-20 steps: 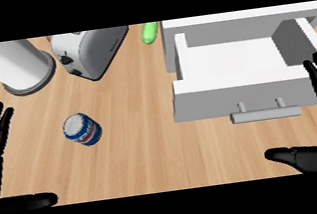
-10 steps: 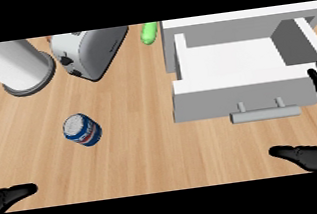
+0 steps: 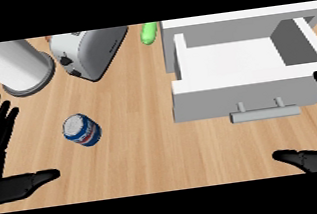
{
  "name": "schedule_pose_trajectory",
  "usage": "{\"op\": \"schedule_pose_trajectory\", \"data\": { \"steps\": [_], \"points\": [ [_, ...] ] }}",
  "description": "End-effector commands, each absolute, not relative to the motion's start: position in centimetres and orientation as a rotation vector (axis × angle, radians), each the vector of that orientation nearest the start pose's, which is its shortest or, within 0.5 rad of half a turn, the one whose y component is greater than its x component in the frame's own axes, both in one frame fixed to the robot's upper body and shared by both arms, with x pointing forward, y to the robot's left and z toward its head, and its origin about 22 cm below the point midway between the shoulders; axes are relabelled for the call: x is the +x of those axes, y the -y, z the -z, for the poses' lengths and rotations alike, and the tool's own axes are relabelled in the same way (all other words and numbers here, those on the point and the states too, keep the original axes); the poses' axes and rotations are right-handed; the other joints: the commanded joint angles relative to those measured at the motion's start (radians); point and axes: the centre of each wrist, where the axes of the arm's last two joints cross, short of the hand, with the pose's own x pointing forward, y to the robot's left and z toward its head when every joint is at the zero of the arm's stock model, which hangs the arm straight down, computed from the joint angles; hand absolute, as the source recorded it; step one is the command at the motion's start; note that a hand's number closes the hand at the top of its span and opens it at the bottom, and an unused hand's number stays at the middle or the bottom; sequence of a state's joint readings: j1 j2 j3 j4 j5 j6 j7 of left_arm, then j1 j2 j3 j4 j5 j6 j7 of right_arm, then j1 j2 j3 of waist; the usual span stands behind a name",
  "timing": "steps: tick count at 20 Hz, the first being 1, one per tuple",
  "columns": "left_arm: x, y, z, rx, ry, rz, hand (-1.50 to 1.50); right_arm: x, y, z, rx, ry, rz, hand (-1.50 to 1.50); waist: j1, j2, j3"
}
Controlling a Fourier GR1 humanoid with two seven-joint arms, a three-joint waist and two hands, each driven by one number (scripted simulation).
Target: Pick up the can, place it into the drawer and close the drawer
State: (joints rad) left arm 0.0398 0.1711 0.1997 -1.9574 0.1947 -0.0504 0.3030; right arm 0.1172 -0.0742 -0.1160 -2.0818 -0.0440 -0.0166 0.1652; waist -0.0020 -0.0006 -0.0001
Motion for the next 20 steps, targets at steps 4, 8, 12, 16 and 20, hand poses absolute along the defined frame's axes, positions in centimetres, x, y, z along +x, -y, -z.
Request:
{"op": "schedule_pose_trajectory", "data": {
  "steps": [4, 8, 12, 16, 20],
  "points": [
    [20.6, -26.9, -6.6, 0.113, 1.596, -0.043, -1.50, 18.3, 27.3, -9.2, -0.166, 1.817, 0.083, -1.50, 0.001, 0.000, 0.000],
    [19.5, -28.2, -2.3, 0.117, 1.565, -0.046, -1.50, 18.6, 27.2, -9.0, -0.180, 1.835, 0.062, -1.50, 0.002, 0.000, 0.000],
    [22.6, -27.4, 0.4, 0.142, 1.540, -0.029, -1.50, 17.4, 28.7, -11.4, -0.170, 1.833, 0.051, -1.50, -0.004, 0.001, 0.000],
    [21.3, -27.1, 0.8, 0.199, 1.535, -0.063, -1.50, 16.2, 28.3, -10.7, -0.190, 1.829, 0.076, -1.50, 0.000, 0.000, 0.000],
    [22.3, -28.3, 3.4, 0.221, 1.534, -0.096, -1.50, 17.0, 28.6, -11.3, -0.189, 1.835, 0.082, -1.50, 0.000, 0.000, 0.000]
  ]
}}
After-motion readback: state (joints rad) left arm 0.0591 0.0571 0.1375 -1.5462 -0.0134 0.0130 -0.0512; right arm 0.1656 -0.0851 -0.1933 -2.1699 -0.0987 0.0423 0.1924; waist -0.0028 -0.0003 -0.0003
